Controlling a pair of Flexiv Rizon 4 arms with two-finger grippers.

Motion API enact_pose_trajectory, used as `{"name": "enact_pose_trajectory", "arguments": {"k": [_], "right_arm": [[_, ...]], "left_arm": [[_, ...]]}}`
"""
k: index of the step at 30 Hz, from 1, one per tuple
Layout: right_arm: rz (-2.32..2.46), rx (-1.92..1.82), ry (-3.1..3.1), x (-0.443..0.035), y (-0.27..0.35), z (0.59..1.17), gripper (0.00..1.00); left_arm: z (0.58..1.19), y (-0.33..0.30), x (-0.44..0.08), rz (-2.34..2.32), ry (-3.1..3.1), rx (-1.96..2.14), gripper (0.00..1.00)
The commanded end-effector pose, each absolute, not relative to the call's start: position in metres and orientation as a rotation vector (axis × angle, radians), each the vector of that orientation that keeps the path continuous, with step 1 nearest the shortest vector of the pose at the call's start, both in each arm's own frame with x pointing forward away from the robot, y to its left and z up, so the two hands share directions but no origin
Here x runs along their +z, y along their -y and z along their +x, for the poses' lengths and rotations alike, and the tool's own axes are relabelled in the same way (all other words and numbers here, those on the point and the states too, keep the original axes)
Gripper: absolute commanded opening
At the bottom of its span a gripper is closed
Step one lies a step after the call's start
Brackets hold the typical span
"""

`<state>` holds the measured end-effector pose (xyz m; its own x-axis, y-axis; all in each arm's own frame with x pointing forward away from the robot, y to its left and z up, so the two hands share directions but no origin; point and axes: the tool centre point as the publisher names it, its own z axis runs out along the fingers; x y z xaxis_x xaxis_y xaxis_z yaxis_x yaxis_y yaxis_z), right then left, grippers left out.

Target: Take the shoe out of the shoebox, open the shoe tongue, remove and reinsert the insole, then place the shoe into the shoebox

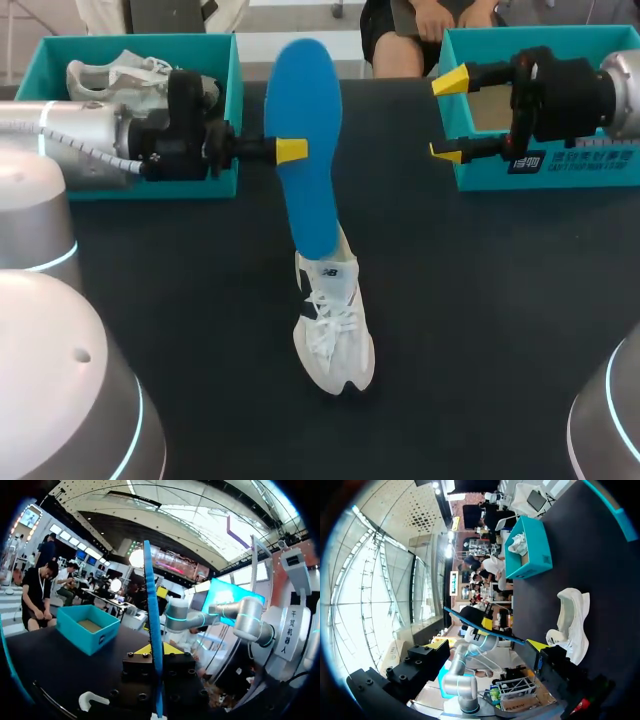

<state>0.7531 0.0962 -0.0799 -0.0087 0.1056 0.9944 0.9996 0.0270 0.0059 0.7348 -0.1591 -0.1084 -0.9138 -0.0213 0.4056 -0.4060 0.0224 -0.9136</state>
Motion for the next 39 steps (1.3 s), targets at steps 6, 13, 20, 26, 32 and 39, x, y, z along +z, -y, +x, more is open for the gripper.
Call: {"name": "enact_pose_trajectory", "arguments": {"k": [6,13,20,26,32,39], "right_arm": [[-1.265,-1.142,1.304,-0.080,-0.097,0.753,1.00],[-1.345,-1.137,1.343,-0.082,-0.097,0.748,1.00],[-1.496,-1.115,1.581,-0.071,-0.112,0.736,1.00],[-1.668,-0.918,1.617,-0.065,-0.118,0.733,1.00],[-1.668,-0.918,1.617,-0.065,-0.118,0.733,1.00],[-1.675,-0.923,1.651,-0.064,-0.120,0.734,1.00]], "left_arm": [[0.736,0.173,-0.119,1.275,1.227,1.088,0.00],[0.739,0.171,-0.125,1.367,0.930,0.983,0.00],[0.748,0.175,-0.130,1.376,0.789,0.915,0.00],[0.753,0.179,-0.134,1.351,0.753,0.895,0.00],[0.750,0.179,-0.134,1.289,0.811,0.941,0.00],[0.753,0.177,-0.131,1.235,0.896,0.995,0.00]]}}
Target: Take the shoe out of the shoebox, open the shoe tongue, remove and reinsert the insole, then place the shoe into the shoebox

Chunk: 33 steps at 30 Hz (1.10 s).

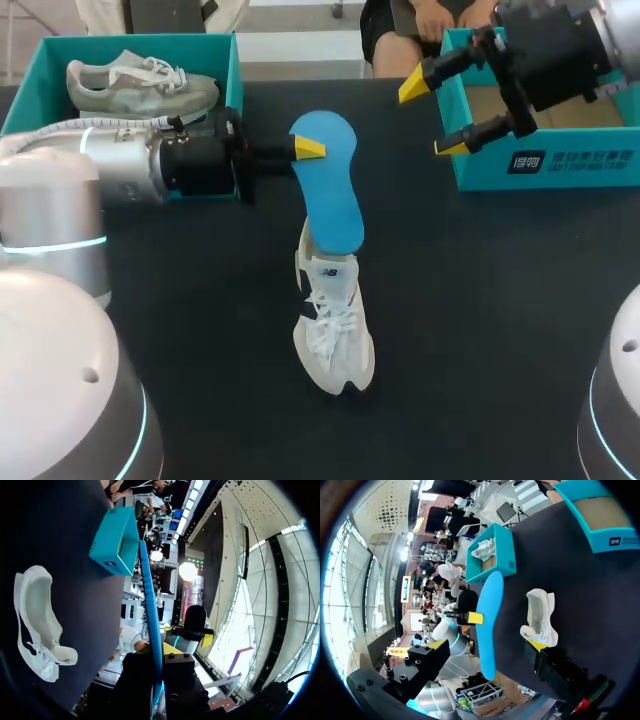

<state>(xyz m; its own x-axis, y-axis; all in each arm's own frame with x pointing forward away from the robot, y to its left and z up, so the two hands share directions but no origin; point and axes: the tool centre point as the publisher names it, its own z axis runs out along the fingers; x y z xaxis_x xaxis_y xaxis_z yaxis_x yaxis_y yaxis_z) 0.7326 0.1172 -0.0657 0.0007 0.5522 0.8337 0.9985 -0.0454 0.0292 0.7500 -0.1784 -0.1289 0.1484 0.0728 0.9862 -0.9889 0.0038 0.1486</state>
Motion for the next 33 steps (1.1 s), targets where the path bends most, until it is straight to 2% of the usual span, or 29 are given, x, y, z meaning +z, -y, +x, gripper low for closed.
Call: {"name": "enact_pose_trajectory", "arguments": {"k": [1,18,26,33], "right_arm": [[-1.698,-0.892,1.689,-0.064,-0.124,0.735,1.00],[-1.903,-0.709,1.956,-0.061,-0.163,0.734,1.00],[-2.072,-0.482,2.124,-0.054,-0.182,0.730,1.00],[-2.079,-0.479,2.125,-0.053,-0.182,0.730,1.00]], "left_arm": [[0.753,0.177,-0.131,1.217,0.926,1.002,0.00],[0.760,0.188,-0.139,1.191,1.119,1.146,0.00],[0.762,0.192,-0.145,1.171,1.199,1.208,0.00],[0.763,0.190,-0.145,1.169,1.203,1.226,0.00]]}}
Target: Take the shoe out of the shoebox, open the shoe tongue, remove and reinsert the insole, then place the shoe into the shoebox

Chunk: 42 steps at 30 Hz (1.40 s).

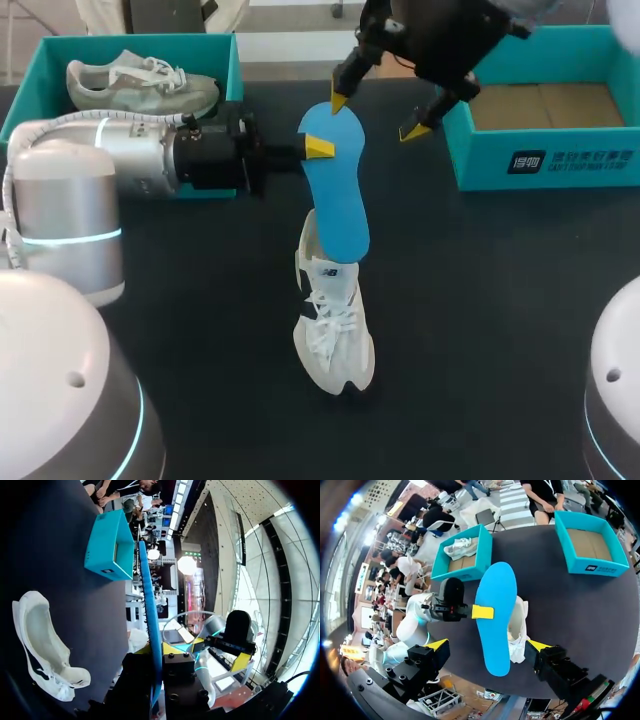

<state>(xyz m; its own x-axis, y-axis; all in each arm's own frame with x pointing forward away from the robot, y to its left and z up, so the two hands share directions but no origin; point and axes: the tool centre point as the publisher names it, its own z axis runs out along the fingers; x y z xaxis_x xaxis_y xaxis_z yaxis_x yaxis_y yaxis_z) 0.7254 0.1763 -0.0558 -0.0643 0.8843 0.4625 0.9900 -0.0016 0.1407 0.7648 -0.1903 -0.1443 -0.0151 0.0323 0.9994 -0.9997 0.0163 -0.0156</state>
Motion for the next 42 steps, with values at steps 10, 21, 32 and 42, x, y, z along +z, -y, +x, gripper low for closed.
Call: {"name": "enact_pose_trajectory", "arguments": {"k": [10,21,32,42], "right_arm": [[-2.110,-0.367,2.197,-0.057,-0.190,0.738,1.00],[-2.189,-0.223,2.399,-0.054,-0.210,0.744,1.00],[-2.199,-0.209,2.427,-0.049,-0.214,0.740,1.00],[-2.175,-0.189,2.423,-0.058,-0.216,0.743,1.00]], "left_arm": [[0.763,0.190,-0.145,1.169,1.203,1.226,0.00],[0.763,0.190,-0.145,1.169,1.203,1.226,0.00],[0.763,0.190,-0.145,1.169,1.203,1.226,0.00],[0.763,0.190,-0.145,1.169,1.203,1.226,0.00]]}}
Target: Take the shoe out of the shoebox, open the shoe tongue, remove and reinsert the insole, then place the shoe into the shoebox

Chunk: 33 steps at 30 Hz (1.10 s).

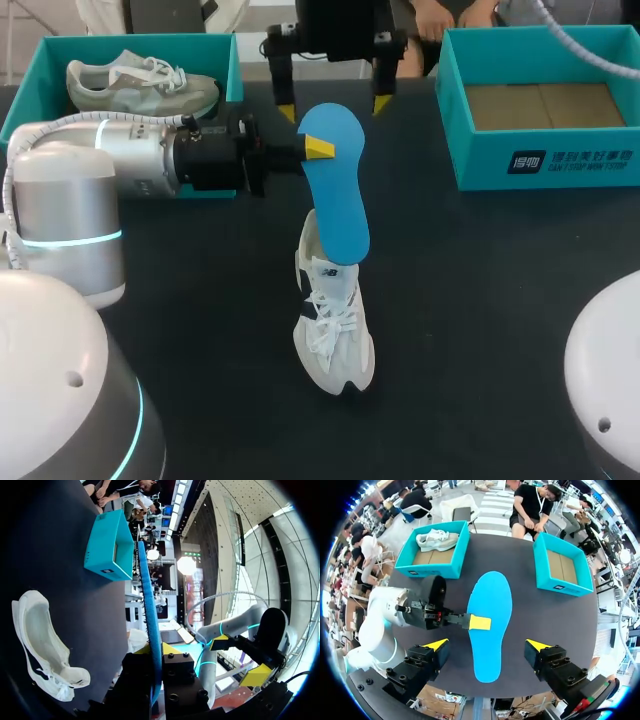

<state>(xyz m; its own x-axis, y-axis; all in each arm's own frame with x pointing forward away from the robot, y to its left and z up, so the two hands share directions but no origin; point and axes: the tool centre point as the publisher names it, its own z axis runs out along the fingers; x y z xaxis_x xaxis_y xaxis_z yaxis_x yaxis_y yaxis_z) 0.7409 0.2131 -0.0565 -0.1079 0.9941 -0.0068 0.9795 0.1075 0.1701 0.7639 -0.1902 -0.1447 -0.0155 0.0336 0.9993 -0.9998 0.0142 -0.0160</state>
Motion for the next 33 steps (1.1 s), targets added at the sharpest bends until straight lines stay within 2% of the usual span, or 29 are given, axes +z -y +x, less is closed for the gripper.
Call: {"name": "enact_pose_trajectory", "arguments": {"k": [1,11,13,21,33], "right_arm": [[2.015,0.175,-2.244,-0.058,-0.216,0.743,1.00],[2.015,0.175,-2.244,-0.058,-0.216,0.743,1.00],[2.121,0.431,-2.267,-0.063,-0.209,0.741,1.00],[2.172,0.681,-2.430,-0.074,-0.186,0.744,1.00],[2.321,1.294,-2.403,-0.079,-0.162,0.744,1.00]], "left_arm": [[0.763,0.190,-0.145,1.169,1.203,1.226,0.00],[0.763,0.190,-0.145,1.169,1.203,1.226,0.00],[0.763,0.190,-0.145,1.169,1.203,1.226,0.00],[0.763,0.190,-0.145,1.169,1.203,1.226,0.00],[0.763,0.190,-0.145,1.169,1.203,1.226,0.00]]}}
